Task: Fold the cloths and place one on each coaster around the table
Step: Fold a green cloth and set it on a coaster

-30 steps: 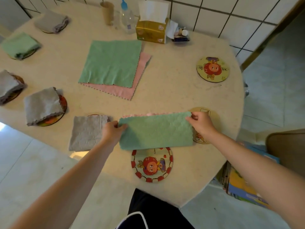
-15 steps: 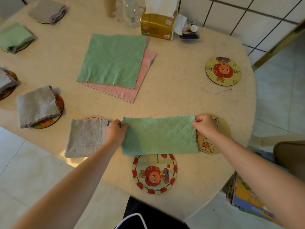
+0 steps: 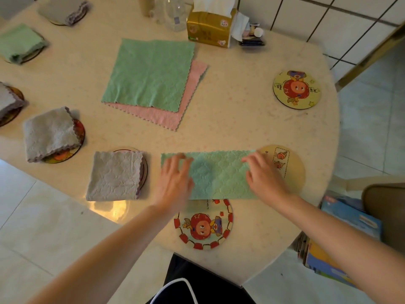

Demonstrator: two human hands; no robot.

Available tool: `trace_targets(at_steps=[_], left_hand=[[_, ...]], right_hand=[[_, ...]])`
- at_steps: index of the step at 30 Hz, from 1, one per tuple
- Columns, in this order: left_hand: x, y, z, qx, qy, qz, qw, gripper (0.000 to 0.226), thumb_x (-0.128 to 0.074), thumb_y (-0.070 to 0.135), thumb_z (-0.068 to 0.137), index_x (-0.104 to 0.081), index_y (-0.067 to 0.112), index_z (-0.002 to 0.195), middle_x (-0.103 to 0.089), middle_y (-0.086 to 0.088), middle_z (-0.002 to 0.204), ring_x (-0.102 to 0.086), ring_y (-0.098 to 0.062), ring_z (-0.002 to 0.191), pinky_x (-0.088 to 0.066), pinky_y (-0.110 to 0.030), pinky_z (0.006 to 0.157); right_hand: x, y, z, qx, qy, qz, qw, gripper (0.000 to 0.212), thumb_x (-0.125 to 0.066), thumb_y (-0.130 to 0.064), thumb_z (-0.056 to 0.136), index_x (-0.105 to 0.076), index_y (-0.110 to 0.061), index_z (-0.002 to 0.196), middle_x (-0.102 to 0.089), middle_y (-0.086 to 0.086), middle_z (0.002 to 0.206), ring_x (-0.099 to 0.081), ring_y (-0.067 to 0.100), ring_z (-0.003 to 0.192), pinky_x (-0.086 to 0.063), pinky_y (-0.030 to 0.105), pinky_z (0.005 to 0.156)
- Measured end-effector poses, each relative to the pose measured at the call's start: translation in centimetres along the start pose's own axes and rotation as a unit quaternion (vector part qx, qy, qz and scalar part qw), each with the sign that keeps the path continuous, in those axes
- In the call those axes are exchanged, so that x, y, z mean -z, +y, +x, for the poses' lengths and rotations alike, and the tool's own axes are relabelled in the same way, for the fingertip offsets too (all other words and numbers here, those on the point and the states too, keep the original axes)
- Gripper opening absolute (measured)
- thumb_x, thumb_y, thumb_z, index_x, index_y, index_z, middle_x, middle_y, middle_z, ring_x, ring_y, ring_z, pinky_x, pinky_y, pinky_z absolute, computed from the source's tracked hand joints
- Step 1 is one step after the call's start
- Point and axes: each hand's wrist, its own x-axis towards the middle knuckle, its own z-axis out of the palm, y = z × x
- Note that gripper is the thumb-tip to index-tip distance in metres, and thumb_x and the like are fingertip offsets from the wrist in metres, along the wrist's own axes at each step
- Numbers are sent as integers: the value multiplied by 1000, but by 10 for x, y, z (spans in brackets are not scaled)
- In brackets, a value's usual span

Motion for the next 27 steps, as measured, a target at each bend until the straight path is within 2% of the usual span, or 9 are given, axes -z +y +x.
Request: trace_targets(at_steps=[3,6,11,15,19,21,23,25,27], left_hand=[[-24,24,-26,-76,-159,-2,984,69,-42,47,93,-8,30,151,1,2,160,6,-28,147,-5,-51,119],[-45,22,-47,-79,-193,39,977,70,-26,61,93,8,37,149,19,7,157,24,-28,142,10,-55,114],[-53,-11,-74,-82,-179,76,977,68,-21,63,93,7,37,150,8,8,159,12,-30,145,2,-60,113],[-47,-26,-78,-82,-190,62,976,67,-14,64,92,15,38,147,15,13,158,20,-20,144,6,-52,117],[-42,-18,-75,-59,-188,47,979,66,-13,62,90,2,38,150,7,12,159,16,-20,145,3,-54,117],[-38,-3,-73,-36,-141,41,989,63,-28,55,92,-18,30,149,-9,6,160,4,-23,147,-1,-55,117],[-35,21,-66,-31,-108,3,994,64,-45,43,93,-22,23,149,-15,2,159,-5,-23,147,-3,-49,118],[-36,48,-58,-40,-108,-87,990,72,-55,32,91,-16,24,150,-14,3,159,-16,-19,146,-13,-44,119],[-38,74,-51,-48,-112,-164,979,70,-59,28,89,-22,25,148,-23,3,157,-34,-19,138,-31,-40,113]], right_hand=[[-27,-9,-32,154,-64,-21,986,52,-56,-1,84,-46,-13,133,-50,1,133,-46,18,123,-41,39,106],[-34,0,-55,207,-85,-93,970,59,-66,-7,79,-48,-15,134,-53,-1,134,-50,18,124,-37,34,104],[-26,20,-70,217,-77,-162,960,78,-72,10,58,-53,-9,131,-57,7,129,-55,25,119,-41,34,100],[-19,21,-66,187,-105,-165,963,90,-80,12,46,-57,-13,129,-61,13,115,-60,29,105,-56,36,79],[-13,12,-53,183,-81,-164,966,69,-78,12,54,-60,-13,116,-62,7,99,-59,26,90,-51,35,68],[-9,5,-46,186,-55,-134,972,59,-71,14,63,-60,-12,115,-62,4,95,-58,24,87,-51,36,68],[0,-6,-44,197,-32,-99,975,47,-64,11,71,-60,-11,112,-64,3,94,-59,23,86,-51,35,69],[12,-21,-47,213,-16,-51,976,34,-58,2,79,-61,-11,110,-66,2,93,-61,20,85,-53,31,69],[27,-36,-56,209,-22,20,978,29,-48,-9,84,-61,-13,111,-66,-2,93,-60,12,86,-52,23,70]])
